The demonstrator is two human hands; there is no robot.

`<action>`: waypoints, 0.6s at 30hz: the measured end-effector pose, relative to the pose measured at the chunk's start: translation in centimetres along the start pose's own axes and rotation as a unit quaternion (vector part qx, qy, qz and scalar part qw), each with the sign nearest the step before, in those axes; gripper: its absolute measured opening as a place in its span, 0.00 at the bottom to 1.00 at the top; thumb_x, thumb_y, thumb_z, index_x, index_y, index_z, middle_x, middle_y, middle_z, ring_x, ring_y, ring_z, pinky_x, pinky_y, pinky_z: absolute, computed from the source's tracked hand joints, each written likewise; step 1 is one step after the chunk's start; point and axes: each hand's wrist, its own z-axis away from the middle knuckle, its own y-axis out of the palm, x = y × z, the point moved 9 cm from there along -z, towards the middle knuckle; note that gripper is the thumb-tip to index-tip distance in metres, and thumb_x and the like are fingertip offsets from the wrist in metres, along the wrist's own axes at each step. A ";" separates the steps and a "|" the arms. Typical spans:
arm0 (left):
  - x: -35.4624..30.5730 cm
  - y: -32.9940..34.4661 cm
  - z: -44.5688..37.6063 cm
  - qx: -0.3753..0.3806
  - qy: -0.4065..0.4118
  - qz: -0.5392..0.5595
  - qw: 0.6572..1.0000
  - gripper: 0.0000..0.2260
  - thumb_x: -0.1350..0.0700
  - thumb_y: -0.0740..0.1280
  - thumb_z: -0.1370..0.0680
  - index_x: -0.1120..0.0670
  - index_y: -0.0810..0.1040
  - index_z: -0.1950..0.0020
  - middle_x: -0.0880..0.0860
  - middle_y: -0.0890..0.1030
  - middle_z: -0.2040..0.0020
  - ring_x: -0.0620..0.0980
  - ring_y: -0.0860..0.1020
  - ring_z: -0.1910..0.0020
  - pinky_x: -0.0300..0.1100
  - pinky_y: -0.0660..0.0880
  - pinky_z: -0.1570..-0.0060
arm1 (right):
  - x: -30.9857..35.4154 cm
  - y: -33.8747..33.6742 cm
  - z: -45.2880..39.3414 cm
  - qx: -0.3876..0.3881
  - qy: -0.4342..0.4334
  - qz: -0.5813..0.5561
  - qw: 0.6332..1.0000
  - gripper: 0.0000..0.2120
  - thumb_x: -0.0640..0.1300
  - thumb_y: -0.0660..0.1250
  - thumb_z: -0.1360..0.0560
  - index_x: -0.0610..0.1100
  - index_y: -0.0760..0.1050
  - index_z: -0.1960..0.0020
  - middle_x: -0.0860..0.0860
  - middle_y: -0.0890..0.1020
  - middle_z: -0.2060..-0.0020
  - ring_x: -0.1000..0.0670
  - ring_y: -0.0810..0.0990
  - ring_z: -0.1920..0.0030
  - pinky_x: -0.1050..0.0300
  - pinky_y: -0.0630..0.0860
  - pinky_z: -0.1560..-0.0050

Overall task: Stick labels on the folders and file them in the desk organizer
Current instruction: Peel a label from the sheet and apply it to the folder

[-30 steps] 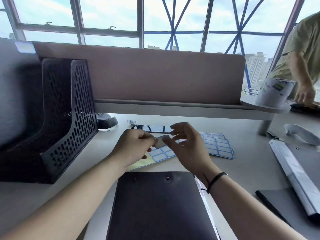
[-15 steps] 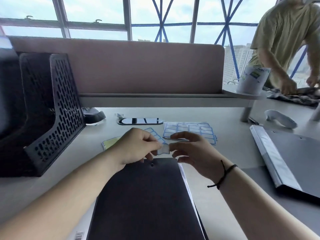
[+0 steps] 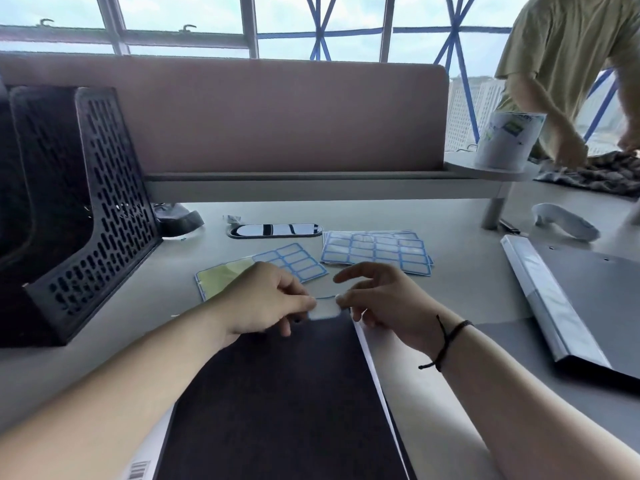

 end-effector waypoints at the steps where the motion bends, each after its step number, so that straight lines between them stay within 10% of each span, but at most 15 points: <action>1: 0.0 0.0 0.0 -0.002 0.002 -0.004 1.000 0.05 0.56 0.72 0.24 0.57 0.83 0.57 0.52 0.84 0.65 0.47 0.77 0.74 0.32 0.64 0.79 | 0.0 0.1 -0.1 0.001 0.001 0.013 1.000 0.13 0.33 0.75 0.30 0.43 0.80 0.48 0.46 0.80 0.69 0.50 0.74 0.73 0.58 0.63 0.71; 18: -0.1 0.5 0.2 -0.094 0.074 -0.121 0.985 0.09 0.48 0.75 0.28 0.43 0.78 0.52 0.47 0.83 0.64 0.39 0.77 0.70 0.37 0.71 0.66 | -0.4 -0.2 -0.5 -0.058 0.016 0.178 0.982 0.22 0.38 0.74 0.34 0.49 0.71 0.44 0.46 0.81 0.64 0.53 0.73 0.76 0.64 0.65 0.77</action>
